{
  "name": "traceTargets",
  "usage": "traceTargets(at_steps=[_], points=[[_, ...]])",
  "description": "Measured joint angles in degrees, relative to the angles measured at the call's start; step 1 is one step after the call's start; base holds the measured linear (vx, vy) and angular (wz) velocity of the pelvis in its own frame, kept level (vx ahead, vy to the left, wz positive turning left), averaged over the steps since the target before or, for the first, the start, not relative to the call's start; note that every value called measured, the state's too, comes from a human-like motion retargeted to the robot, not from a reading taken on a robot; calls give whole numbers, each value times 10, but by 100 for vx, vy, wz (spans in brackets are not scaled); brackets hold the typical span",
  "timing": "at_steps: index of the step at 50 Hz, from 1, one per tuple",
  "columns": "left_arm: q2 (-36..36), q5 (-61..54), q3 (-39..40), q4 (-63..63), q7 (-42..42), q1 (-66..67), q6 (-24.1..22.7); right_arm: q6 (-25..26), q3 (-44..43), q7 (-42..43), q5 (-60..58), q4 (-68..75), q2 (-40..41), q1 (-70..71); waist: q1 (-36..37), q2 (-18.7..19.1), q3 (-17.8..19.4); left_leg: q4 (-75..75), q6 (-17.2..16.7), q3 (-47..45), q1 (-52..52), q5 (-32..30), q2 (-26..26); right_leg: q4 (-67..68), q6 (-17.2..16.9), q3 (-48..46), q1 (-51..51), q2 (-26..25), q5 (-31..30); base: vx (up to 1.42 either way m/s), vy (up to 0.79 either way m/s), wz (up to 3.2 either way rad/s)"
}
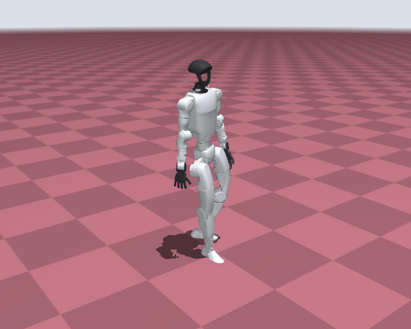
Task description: In place motions
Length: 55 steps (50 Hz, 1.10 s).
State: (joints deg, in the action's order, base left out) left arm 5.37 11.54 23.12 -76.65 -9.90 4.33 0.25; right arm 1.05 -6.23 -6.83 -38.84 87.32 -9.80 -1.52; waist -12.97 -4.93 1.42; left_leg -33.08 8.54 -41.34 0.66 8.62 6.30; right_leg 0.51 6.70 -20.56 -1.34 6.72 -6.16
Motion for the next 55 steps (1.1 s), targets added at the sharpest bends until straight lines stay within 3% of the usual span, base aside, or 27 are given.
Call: traceTargets(at_steps=[2,4,9,12,15,17,19,25,30,37,39,42,45,47,50,51,53,55], points=[[-1,-2,-12,9,-4,-3,-2,0,-1,-1,-9,-1,-1,-4,25,-2,-7,-87,36,49,-47,-6,19,4,-4,24,-7,6,0,11,-14,-87],[-5,-7,-19,9,-3,-7,-3,0,0,-2,-18,-3,-5,-4,45,-3,-7,-123,38,91,-77,-10,11,3,-2,43,-10,6,-5,6,-11,-95],[-23,-23,-15,-8,5,-8,-9,-1,8,4,-38,-10,-13,12,65,8,5,-52,-11,182,-112,2,-64,2,-1,76,-11,-2,-9,0,-2,-95],[-27,-8,-18,-20,1,0,-10,-4,9,-1,-37,-17,-18,19,60,33,9,61,-38,172,-97,-1,-65,1,-1,79,-8,-21,-6,8,2,-55],[-29,17,-21,-35,3,15,-9,-4,9,-4,-39,-20,-20,21,62,65,15,199,-73,142,-70,-48,-58,0,1,86,1,-55,-2,14,5,-62],[-30,29,-19,-46,2,26,-8,1,6,-5,-47,-21,-21,19,45,73,14,234,-33,175,-62,-49,-86,0,-1,84,10,-59,3,17,7,7],[-30,42,-11,-57,-5,27,-3,10,-3,-3,-45,-24,-14,21,23,77,14,219,-57,170,-59,-40,-69,2,-2,79,11,-60,7,9,7,19],[-17,54,-6,-47,-13,25,3,3,-24,-16,56,-13,0,20,30,59,37,219,-48,177,-43,-35,-89,0,-6,60,38,-45,18,8,4,31],[-23,39,-9,-43,-6,41,-1,8,-18,-13,12,-6,-12,0,78,68,6,229,-42,203,-47,-33,-101,5,-13,43,45,-42,35,26,11,46],[-30,17,19,-45,-30,35,-14,2,8,-5,4,2,-13,12,77,83,-3,250,-51,300,-61,-55,-117,73,-26,-30,52,-31,85,14,14,113],[-28,6,26,-51,-35,33,-19,1,11,-8,19,3,-10,15,94,89,-7,250,-56,321,-71,-60,-111,117,-15,-32,40,-29,86,10,6,75],[-19,-14,34,-62,-58,26,-25,-4,16,-7,33,1,-5,19,136,90,-10,245,-64,343,-83,-65,-103,173,-3,47,9,-40,76,8,-1,65],[-12,-33,43,-71,-72,21,-26,-10,15,-8,31,-4,-2,21,138,80,-3,247,-66,411,-86,-81,-126,182,-36,187,-25,-79,60,6,-6,231],[-7,-48,47,-75,-72,18,-29,-13,16,-12,23,-8,-2,26,85,76,9,248,-70,506,-85,-101,-157,169,-63,257,-43,-102,56,4,-7,390],[0,-58,48,-75,-74,18,-30,-18,20,-9,10,-18,-5,26,55,60,21,251,-78,582,-84,-121,-194,123,-111,432,-39,-131,45,-6,-6,310],[5,-54,49,-74,-77,13,-27,-20,19,-5,9,-20,-6,27,49,58,27,252,-83,601,-85,-129,-200,119,-127,437,-37,-123,43,-10,-5,295],[15,-42,43,-72,-83,1,-19,-23,12,0,15,-20,-9,28,48,57,41,254,-95,635,-87,-147,-208,113,-122,368,-36,-102,48,-17,-6,269],[24,-26,32,-65,-78,-16,-12,-23,0,-3,27,-17,-14,28,85,54,57,262,-108,638,-92,-164,-208,97,-101,213,-20,-57,66,-25,-8,191]])
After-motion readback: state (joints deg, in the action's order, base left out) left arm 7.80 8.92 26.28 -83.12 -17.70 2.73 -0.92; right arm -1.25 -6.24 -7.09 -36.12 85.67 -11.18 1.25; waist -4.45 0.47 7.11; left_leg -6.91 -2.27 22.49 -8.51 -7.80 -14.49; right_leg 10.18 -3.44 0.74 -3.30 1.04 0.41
